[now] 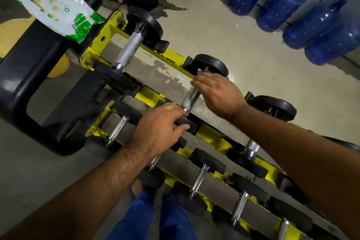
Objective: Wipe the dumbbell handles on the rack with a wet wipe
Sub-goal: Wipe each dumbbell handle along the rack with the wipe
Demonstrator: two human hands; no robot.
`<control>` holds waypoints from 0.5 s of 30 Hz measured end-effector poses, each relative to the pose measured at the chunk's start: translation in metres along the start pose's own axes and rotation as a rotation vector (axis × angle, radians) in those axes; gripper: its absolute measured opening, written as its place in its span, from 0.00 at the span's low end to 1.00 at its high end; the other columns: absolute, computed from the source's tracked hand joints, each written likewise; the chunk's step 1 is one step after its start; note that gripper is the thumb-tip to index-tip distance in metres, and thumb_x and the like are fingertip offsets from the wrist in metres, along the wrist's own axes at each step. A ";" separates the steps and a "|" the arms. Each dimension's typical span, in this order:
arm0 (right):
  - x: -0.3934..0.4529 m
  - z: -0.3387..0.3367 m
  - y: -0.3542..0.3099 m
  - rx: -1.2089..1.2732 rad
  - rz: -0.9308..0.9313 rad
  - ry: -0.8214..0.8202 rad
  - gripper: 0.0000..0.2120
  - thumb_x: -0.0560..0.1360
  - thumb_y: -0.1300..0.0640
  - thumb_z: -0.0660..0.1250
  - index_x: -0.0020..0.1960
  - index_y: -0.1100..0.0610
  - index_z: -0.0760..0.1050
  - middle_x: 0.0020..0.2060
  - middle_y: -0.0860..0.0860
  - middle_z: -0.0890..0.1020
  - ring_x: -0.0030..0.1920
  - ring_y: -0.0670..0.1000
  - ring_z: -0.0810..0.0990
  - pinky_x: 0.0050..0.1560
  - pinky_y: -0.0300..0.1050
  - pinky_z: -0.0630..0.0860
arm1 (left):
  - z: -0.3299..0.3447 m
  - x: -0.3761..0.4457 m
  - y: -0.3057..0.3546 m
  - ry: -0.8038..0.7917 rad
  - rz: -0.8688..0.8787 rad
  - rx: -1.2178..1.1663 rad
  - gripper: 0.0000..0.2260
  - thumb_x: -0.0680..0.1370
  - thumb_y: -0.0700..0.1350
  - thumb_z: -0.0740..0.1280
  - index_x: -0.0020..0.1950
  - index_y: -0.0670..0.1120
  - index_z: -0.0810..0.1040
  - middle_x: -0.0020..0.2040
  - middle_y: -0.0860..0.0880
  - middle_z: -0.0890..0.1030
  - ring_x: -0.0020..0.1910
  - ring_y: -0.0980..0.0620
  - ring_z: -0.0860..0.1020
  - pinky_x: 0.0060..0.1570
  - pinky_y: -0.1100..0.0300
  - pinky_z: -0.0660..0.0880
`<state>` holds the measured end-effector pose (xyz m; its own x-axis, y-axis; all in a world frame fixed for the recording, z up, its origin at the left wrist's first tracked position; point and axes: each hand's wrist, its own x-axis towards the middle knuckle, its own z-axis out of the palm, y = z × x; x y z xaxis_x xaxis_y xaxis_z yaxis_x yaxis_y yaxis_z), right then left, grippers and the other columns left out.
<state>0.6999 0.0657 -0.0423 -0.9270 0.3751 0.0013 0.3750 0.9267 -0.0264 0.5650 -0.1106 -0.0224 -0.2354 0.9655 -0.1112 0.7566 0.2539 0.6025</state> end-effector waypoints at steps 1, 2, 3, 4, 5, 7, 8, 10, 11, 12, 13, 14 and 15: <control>0.000 0.001 -0.005 0.003 0.010 -0.001 0.22 0.79 0.59 0.51 0.66 0.61 0.77 0.63 0.58 0.80 0.67 0.58 0.76 0.70 0.56 0.69 | -0.001 0.001 -0.001 -0.007 -0.009 -0.014 0.16 0.77 0.54 0.70 0.63 0.50 0.80 0.62 0.54 0.79 0.60 0.54 0.76 0.57 0.55 0.76; -0.002 0.002 -0.011 0.021 -0.021 -0.009 0.22 0.79 0.59 0.51 0.65 0.61 0.77 0.63 0.58 0.80 0.66 0.58 0.76 0.71 0.55 0.67 | -0.001 0.001 -0.002 -0.015 -0.018 -0.026 0.16 0.77 0.54 0.70 0.63 0.50 0.80 0.62 0.54 0.79 0.59 0.54 0.76 0.56 0.55 0.76; -0.005 0.004 -0.014 0.038 -0.073 -0.016 0.21 0.79 0.59 0.52 0.65 0.61 0.77 0.62 0.57 0.81 0.66 0.57 0.77 0.71 0.53 0.65 | -0.001 0.002 -0.003 -0.019 -0.024 -0.036 0.16 0.77 0.54 0.70 0.63 0.51 0.80 0.61 0.55 0.78 0.58 0.55 0.76 0.56 0.55 0.76; -0.006 0.003 -0.013 0.041 -0.111 -0.024 0.20 0.79 0.59 0.53 0.65 0.60 0.78 0.62 0.57 0.81 0.66 0.57 0.77 0.71 0.52 0.65 | -0.001 0.002 -0.003 -0.024 -0.028 -0.042 0.16 0.77 0.54 0.70 0.63 0.51 0.80 0.61 0.56 0.78 0.57 0.56 0.77 0.56 0.55 0.76; -0.005 0.001 -0.009 0.033 -0.108 -0.021 0.20 0.79 0.60 0.54 0.65 0.60 0.78 0.63 0.57 0.81 0.66 0.56 0.77 0.70 0.52 0.67 | -0.002 0.003 -0.004 -0.029 -0.032 -0.048 0.16 0.77 0.55 0.70 0.63 0.51 0.80 0.61 0.56 0.78 0.56 0.56 0.77 0.55 0.55 0.76; 0.002 -0.004 -0.001 0.015 -0.008 -0.007 0.21 0.78 0.61 0.52 0.65 0.60 0.78 0.62 0.57 0.81 0.65 0.57 0.78 0.68 0.54 0.70 | -0.003 0.003 -0.005 -0.033 -0.040 -0.066 0.16 0.77 0.54 0.70 0.62 0.51 0.80 0.60 0.56 0.79 0.55 0.56 0.77 0.55 0.54 0.76; 0.004 -0.004 -0.002 0.003 0.026 -0.012 0.22 0.78 0.61 0.52 0.65 0.60 0.77 0.63 0.58 0.80 0.66 0.58 0.77 0.68 0.55 0.70 | -0.004 0.004 -0.006 -0.030 -0.041 -0.072 0.16 0.77 0.54 0.70 0.62 0.51 0.80 0.59 0.56 0.79 0.55 0.56 0.77 0.55 0.55 0.77; 0.002 0.001 -0.009 -0.001 -0.010 -0.048 0.20 0.78 0.63 0.55 0.67 0.60 0.76 0.64 0.58 0.79 0.68 0.58 0.75 0.72 0.53 0.65 | -0.003 0.003 -0.006 -0.033 -0.031 -0.069 0.16 0.77 0.55 0.70 0.62 0.51 0.80 0.60 0.56 0.79 0.55 0.56 0.77 0.54 0.56 0.77; 0.001 0.001 -0.010 0.004 -0.052 -0.067 0.19 0.79 0.64 0.58 0.67 0.60 0.76 0.65 0.57 0.79 0.68 0.57 0.75 0.72 0.52 0.63 | -0.003 0.003 -0.005 -0.033 -0.020 -0.056 0.16 0.77 0.55 0.70 0.63 0.51 0.79 0.60 0.56 0.79 0.55 0.56 0.77 0.53 0.58 0.76; 0.001 0.000 -0.008 -0.002 -0.072 -0.069 0.18 0.79 0.64 0.59 0.67 0.59 0.76 0.64 0.57 0.79 0.68 0.57 0.76 0.72 0.52 0.63 | -0.002 0.003 -0.004 -0.034 -0.010 -0.038 0.17 0.77 0.55 0.69 0.63 0.51 0.79 0.61 0.55 0.78 0.55 0.55 0.77 0.52 0.59 0.75; 0.004 -0.004 -0.004 -0.007 -0.047 -0.056 0.18 0.79 0.64 0.58 0.66 0.60 0.77 0.63 0.57 0.80 0.67 0.57 0.76 0.71 0.53 0.65 | -0.001 0.002 -0.003 -0.036 0.000 -0.018 0.17 0.77 0.55 0.69 0.64 0.51 0.79 0.61 0.55 0.78 0.55 0.55 0.76 0.52 0.60 0.74; 0.006 -0.008 -0.004 -0.004 0.009 -0.050 0.20 0.78 0.63 0.55 0.65 0.60 0.78 0.62 0.58 0.81 0.66 0.58 0.77 0.70 0.54 0.67 | 0.000 0.001 -0.002 -0.042 0.008 -0.006 0.17 0.77 0.55 0.69 0.64 0.50 0.78 0.62 0.54 0.78 0.54 0.55 0.76 0.52 0.61 0.73; 0.007 -0.012 -0.007 0.002 0.053 -0.056 0.22 0.77 0.62 0.51 0.64 0.61 0.78 0.62 0.59 0.81 0.66 0.58 0.77 0.70 0.55 0.68 | 0.000 0.001 -0.002 -0.050 0.011 -0.010 0.17 0.78 0.54 0.69 0.65 0.50 0.78 0.62 0.54 0.78 0.51 0.56 0.76 0.51 0.61 0.73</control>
<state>0.6912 0.0618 -0.0299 -0.9048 0.4220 -0.0565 0.4239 0.9053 -0.0272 0.5629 -0.1106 -0.0234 -0.1962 0.9699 -0.1443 0.7527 0.2433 0.6117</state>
